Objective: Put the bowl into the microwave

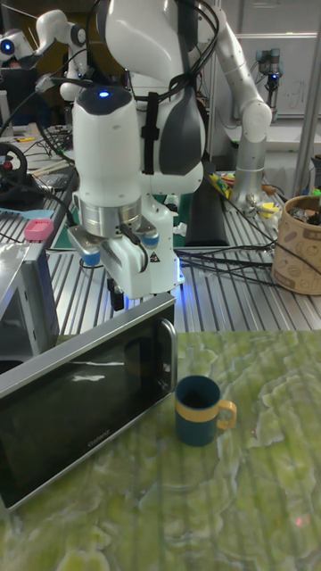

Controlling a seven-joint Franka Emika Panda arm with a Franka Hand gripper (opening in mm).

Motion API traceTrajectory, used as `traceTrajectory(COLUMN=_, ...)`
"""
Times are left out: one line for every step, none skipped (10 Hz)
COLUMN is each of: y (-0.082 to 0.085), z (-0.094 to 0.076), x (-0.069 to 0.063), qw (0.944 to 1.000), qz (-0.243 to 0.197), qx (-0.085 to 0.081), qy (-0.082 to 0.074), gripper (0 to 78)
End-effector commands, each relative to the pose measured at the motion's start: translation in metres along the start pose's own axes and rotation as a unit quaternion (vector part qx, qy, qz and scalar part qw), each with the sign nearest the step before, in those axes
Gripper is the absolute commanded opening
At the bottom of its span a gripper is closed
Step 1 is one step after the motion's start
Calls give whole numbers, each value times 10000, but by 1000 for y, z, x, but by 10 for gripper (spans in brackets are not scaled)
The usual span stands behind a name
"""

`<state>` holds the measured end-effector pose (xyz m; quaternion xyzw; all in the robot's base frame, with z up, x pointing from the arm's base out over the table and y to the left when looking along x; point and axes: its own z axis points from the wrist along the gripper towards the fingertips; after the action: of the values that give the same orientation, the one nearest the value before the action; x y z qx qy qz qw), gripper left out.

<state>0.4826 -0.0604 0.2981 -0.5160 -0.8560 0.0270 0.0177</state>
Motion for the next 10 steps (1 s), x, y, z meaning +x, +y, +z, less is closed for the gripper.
traceTrajectory(y=-3, z=-13, x=1, qw=9913, qz=-1302, qx=8, qy=184, gripper=12)
traceTrajectory(y=-4, z=-14, x=3, qw=9908, qz=-1348, qx=24, qy=151, gripper=12)
traceTrajectory(y=-5, z=-12, x=5, qw=9902, qz=-1395, qx=39, qy=110, gripper=12)
traceTrajectory(y=-11, z=-8, x=9, qw=9876, qz=-1570, qx=4, qy=42, gripper=12)
traceTrajectory(y=-17, z=-5, x=11, qw=9864, qz=-1643, qx=-75, qy=40, gripper=12)
traceTrajectory(y=-22, z=-5, x=15, qw=9860, qz=-1666, qx=-86, qy=53, gripper=12)
traceTrajectory(y=-22, z=-5, x=15, qw=9856, qz=-1686, qx=-73, qy=82, gripper=12)
traceTrajectory(y=-22, z=-5, x=15, qw=9844, qz=-1755, qx=-35, qy=116, gripper=12)
traceTrajectory(y=-22, z=-5, x=15, qw=9804, qz=-1965, qx=17, qy=135, gripper=12)
traceTrajectory(y=-22, z=-5, x=15, qw=9743, qz=-2249, qx=71, qy=113, gripper=12)
